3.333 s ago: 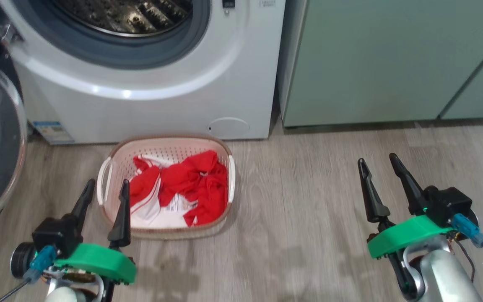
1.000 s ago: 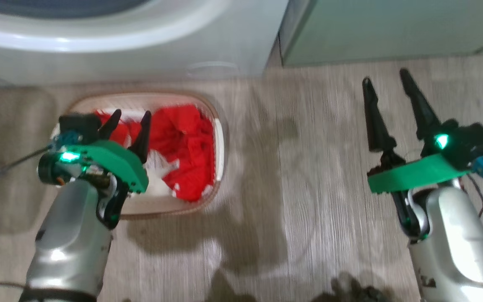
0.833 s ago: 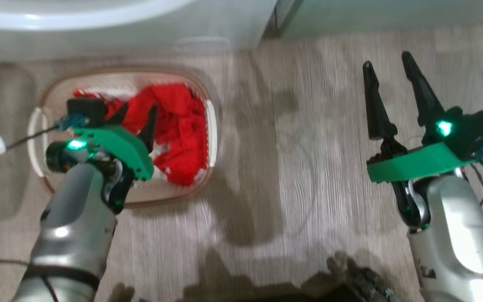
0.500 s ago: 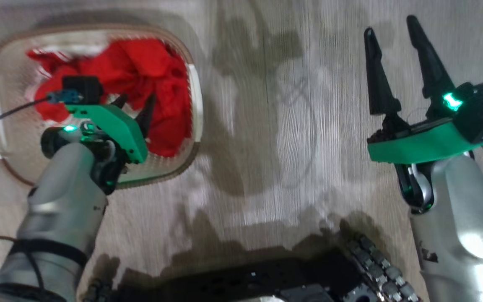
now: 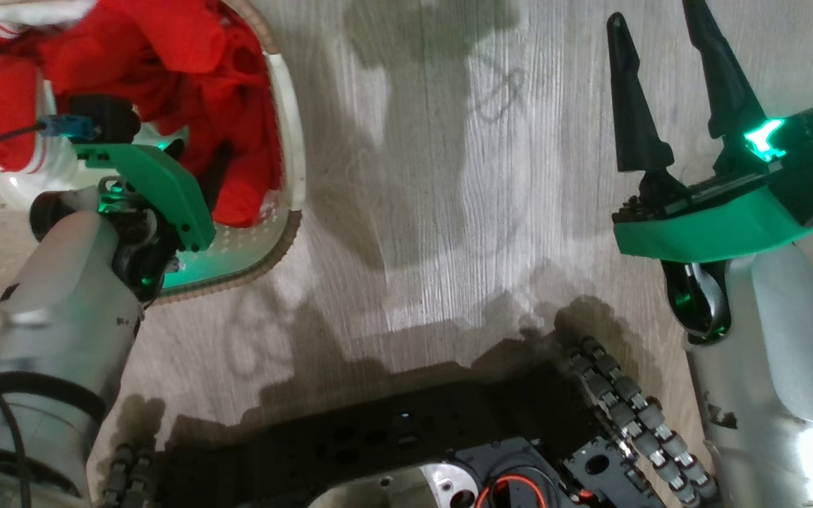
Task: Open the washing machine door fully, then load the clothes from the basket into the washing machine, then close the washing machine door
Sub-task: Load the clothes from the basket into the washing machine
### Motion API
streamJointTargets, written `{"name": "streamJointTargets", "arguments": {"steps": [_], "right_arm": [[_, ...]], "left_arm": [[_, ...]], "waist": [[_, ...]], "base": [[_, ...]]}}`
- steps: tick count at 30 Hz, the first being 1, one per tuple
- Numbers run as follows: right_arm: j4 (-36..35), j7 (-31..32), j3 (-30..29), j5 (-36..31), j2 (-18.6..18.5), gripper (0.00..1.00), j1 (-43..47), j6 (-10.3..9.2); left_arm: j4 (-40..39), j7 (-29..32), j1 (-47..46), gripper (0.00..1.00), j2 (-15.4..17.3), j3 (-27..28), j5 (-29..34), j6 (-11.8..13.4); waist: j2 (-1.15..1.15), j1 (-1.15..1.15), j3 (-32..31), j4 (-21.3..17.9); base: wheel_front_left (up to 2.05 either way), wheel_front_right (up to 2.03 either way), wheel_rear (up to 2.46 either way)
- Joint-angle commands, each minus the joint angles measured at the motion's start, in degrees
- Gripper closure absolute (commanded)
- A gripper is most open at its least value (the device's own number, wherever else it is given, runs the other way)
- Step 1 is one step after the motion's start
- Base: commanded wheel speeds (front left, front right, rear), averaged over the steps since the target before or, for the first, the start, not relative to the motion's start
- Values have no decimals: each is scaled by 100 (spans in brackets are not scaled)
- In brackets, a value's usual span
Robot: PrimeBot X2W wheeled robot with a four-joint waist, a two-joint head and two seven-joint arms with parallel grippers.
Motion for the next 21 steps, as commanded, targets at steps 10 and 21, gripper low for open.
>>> {"name": "streamJointTargets", "arguments": {"steps": [10, 21], "right_arm": [[-304, -52, 193, 146, 19, 0, 279, 0], [-329, -52, 163, 219, 19, 0, 320, 0]], "left_arm": [[590, -73, -237, 0, 277, -297, -337, -6], [1251, -297, -481, 100, 202, -573, -359, -6]], "waist": [[0, -1, 318, -264], [0, -1, 166, -263]], "base": [[0, 0, 0], [0, 0, 0]]}}
